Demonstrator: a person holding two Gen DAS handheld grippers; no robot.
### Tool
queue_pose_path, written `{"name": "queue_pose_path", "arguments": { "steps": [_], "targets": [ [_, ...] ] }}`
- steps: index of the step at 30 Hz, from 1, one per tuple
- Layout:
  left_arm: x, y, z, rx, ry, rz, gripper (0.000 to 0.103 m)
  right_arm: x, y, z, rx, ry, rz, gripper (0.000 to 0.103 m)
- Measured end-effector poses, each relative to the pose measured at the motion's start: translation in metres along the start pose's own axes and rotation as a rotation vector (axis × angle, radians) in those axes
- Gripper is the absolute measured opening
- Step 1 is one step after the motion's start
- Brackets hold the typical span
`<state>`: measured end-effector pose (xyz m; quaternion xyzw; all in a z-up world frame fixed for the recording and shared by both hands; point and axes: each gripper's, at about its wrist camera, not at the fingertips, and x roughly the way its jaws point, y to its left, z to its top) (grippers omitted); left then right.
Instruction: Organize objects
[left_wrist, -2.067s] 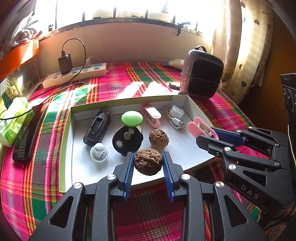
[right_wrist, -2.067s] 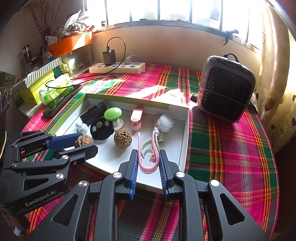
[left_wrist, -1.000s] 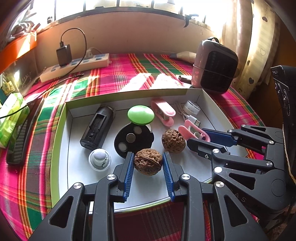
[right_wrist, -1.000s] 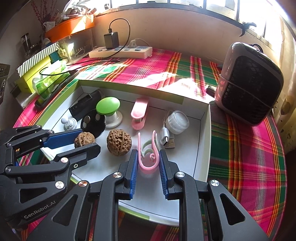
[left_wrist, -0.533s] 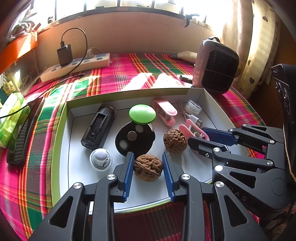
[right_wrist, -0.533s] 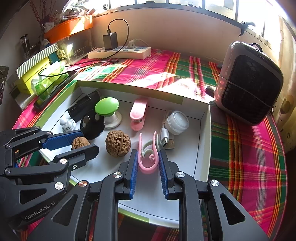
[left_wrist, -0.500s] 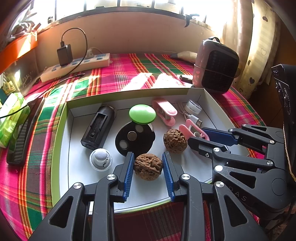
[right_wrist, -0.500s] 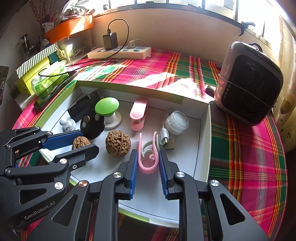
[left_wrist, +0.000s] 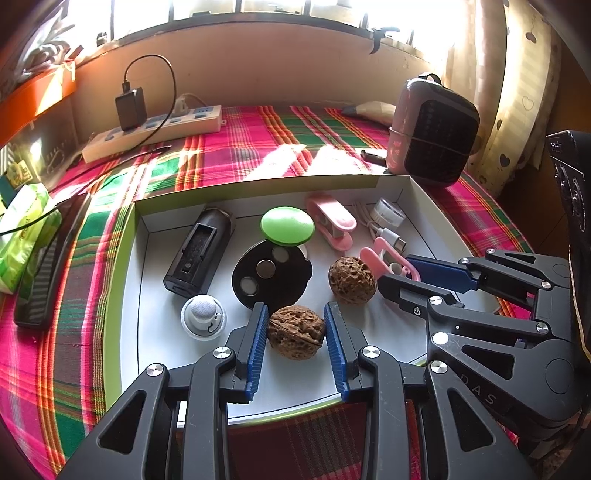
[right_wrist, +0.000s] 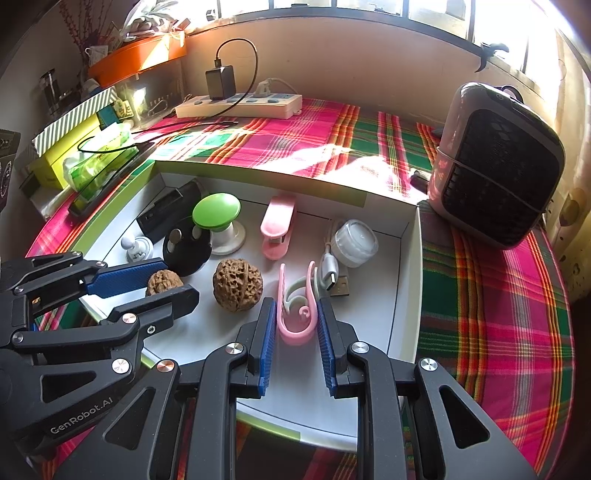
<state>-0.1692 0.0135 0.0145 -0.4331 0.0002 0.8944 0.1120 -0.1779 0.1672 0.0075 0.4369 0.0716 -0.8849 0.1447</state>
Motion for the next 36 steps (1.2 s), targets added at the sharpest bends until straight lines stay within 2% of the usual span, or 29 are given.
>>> {"name": "queue_pose_path", "arguments": {
  "steps": [8,10,12,15,26,29,36],
  "targets": [
    [-0.004,-0.001,-0.001,0.007,-0.006,0.027,0.030,-0.005,0.003,-0.003,0.022,-0.005,0.014,0.024],
    [-0.007,-0.002,-0.002,0.008,-0.008,0.033,0.030,-0.007,0.003,-0.004,0.031,-0.010,0.015,0.028],
    [-0.010,-0.002,-0.003,0.005,-0.014,0.040,0.030,-0.011,0.004,-0.005,0.038,-0.020,0.008,0.036],
    [-0.014,-0.001,-0.005,-0.003,-0.019,0.047,0.030,-0.016,0.005,-0.006,0.044,-0.035,0.005,0.038],
    [-0.035,0.002,-0.017,-0.036,-0.042,0.085,0.031,-0.036,0.011,-0.016,0.084,-0.064,-0.017,0.039],
    [-0.044,-0.001,-0.022,-0.026,-0.074,0.123,0.031,-0.043,0.014,-0.020,0.095,-0.082,-0.027,0.039],
    [-0.064,-0.003,-0.034,-0.038,-0.113,0.153,0.031,-0.061,0.023,-0.035,0.116,-0.111,-0.042,0.039]
  ]
}}
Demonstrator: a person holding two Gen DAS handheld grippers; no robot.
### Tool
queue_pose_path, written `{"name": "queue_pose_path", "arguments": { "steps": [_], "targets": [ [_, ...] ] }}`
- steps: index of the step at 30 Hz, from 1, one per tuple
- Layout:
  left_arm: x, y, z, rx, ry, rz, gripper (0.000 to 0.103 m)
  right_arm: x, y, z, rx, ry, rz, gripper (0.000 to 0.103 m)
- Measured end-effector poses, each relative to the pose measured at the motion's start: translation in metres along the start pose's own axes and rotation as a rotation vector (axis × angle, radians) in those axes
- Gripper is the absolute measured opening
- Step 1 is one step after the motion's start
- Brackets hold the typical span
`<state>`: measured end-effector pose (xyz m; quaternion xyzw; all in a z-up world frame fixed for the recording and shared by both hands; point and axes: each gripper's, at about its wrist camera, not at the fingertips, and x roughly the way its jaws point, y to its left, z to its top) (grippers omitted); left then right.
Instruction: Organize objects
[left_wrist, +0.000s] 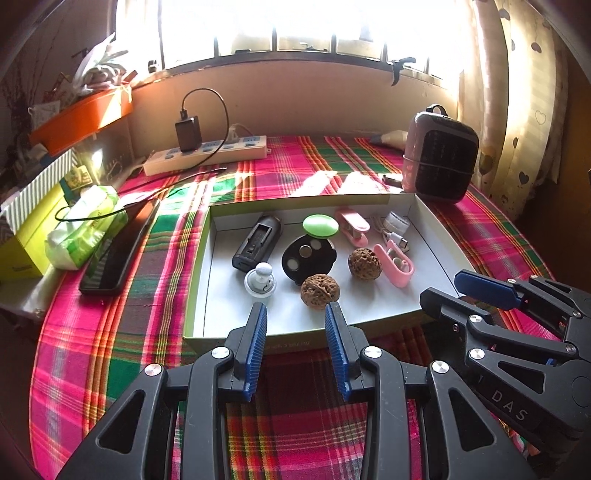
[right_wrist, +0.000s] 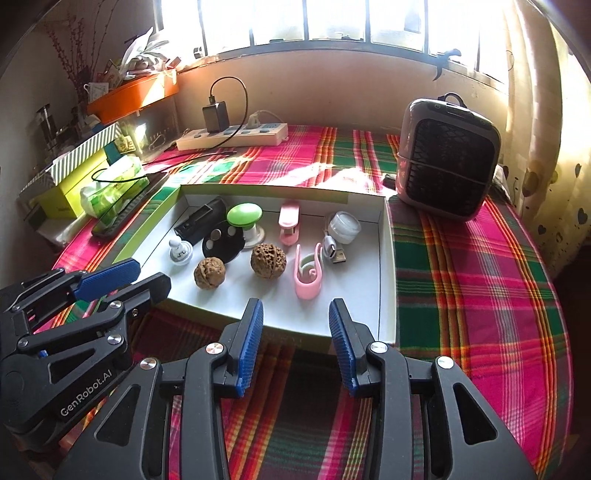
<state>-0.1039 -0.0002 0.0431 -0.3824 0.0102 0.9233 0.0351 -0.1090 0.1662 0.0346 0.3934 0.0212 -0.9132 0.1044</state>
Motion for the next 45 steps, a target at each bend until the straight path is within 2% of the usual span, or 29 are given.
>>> {"name": "queue_pose_path", "arguments": {
  "steps": [5,18,32,38,45],
  "targets": [
    [-0.009,-0.001,-0.013,-0.008,0.003,0.005,0.031,-0.015,0.006,-0.012,-0.003,-0.021,-0.015,0.039],
    [-0.017,-0.007,-0.055,0.011,0.063,0.019,0.031,-0.019,0.018,-0.050,0.022,0.041,-0.013,0.039],
    [-0.025,-0.003,-0.083,-0.013,0.084,0.034,0.031,-0.025,0.020,-0.078,0.044,0.067,-0.034,0.039],
    [-0.029,-0.002,-0.089,-0.025,0.069,0.037,0.031,-0.029,0.023,-0.087,0.036,0.057,-0.041,0.047],
    [-0.033,-0.006,-0.094,-0.024,0.053,0.057,0.034,-0.034,0.026,-0.095,0.027,0.042,-0.069,0.052]
  ]
}}
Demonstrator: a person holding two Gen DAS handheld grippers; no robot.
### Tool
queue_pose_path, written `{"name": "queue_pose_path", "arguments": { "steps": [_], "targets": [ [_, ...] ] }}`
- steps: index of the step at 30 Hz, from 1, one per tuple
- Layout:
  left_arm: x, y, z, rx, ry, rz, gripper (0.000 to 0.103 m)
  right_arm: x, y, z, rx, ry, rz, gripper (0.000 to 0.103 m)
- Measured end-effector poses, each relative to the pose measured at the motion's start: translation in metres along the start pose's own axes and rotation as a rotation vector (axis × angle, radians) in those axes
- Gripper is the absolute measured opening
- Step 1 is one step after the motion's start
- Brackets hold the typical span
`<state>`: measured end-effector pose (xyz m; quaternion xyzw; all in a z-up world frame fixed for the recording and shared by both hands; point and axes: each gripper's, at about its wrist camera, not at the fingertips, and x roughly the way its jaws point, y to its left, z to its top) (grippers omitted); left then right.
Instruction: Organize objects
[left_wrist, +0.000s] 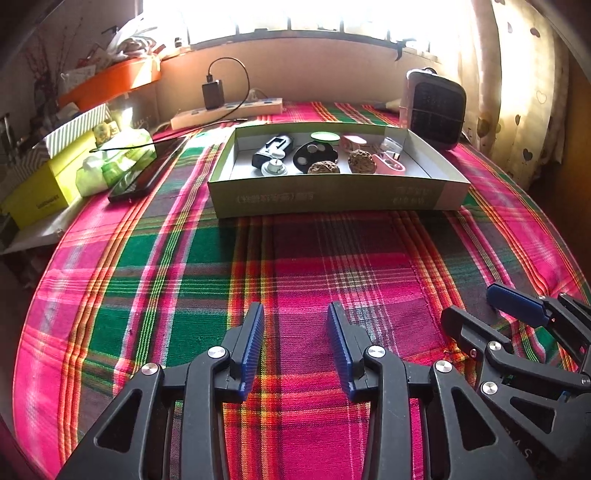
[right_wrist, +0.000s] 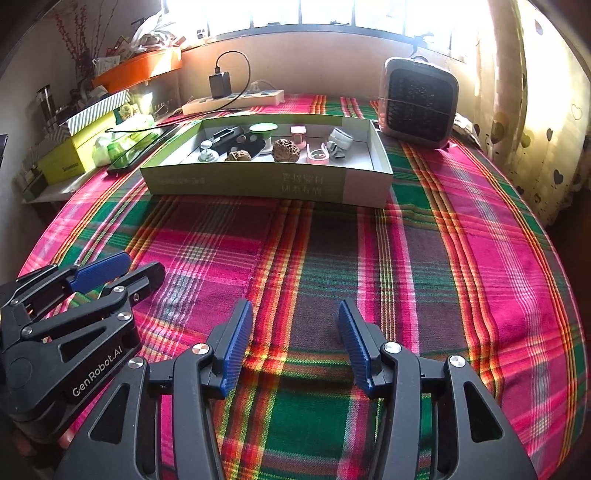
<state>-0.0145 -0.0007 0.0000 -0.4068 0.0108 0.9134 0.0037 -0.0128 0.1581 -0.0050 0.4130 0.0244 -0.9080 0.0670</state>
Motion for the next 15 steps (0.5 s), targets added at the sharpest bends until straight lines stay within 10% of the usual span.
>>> {"name": "queue_pose_path", "arguments": {
  "steps": [15],
  "targets": [
    [-0.0068,-0.0024,-0.0102,-0.010,-0.022,0.008,0.034,-0.0038,0.0005,-0.0076,0.012,-0.025,-0.028,0.055]
  ]
}}
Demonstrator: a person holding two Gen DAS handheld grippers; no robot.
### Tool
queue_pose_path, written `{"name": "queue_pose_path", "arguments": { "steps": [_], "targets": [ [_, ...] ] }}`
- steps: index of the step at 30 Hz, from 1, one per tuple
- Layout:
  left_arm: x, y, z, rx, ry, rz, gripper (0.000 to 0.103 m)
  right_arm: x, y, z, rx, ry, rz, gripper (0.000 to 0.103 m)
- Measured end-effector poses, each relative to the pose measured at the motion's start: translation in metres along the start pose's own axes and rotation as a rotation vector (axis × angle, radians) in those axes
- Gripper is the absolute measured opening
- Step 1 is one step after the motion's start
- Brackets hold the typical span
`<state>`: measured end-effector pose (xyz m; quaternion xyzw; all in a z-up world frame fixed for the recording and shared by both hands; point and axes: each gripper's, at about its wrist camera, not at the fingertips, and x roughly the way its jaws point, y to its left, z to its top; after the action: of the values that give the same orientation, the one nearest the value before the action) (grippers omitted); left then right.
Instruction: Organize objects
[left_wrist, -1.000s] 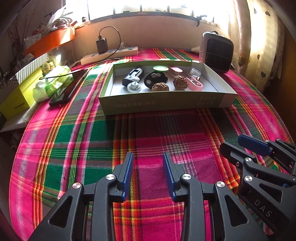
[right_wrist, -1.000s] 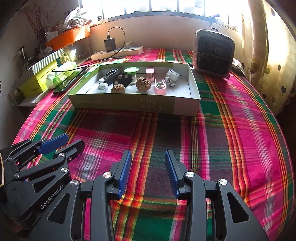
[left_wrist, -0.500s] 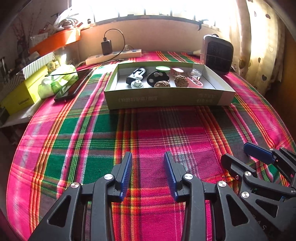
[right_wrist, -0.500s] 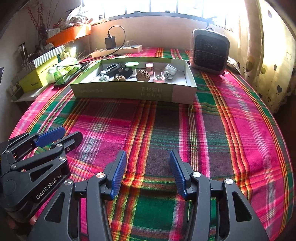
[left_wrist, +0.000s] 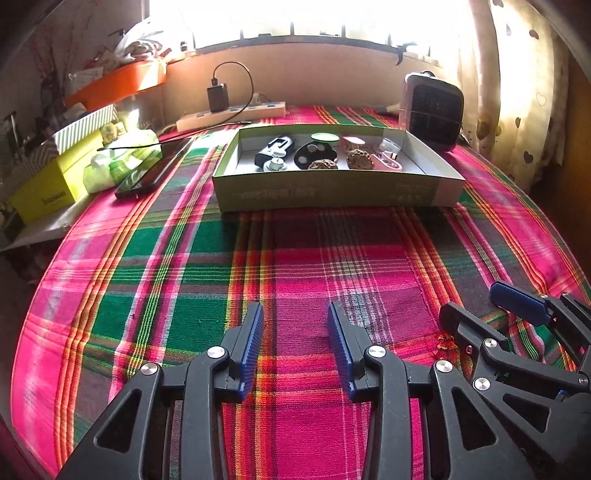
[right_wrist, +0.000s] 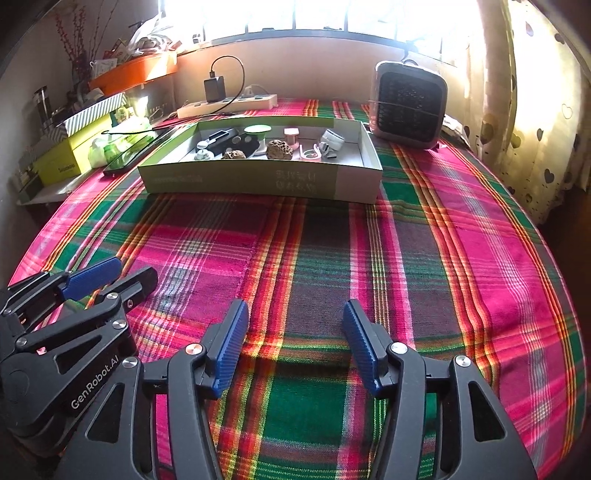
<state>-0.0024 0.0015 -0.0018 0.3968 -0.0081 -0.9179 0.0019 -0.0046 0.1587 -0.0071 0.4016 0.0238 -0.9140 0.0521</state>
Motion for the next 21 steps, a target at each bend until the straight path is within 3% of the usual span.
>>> {"name": "queue_pose_path", "arguments": {
  "steps": [21],
  "targets": [
    [-0.0016,0.0003,-0.0021,0.000,-0.003,-0.002,0.034,-0.0015,0.0001,-0.0017,0.006,-0.014,-0.004,0.055]
  ]
}}
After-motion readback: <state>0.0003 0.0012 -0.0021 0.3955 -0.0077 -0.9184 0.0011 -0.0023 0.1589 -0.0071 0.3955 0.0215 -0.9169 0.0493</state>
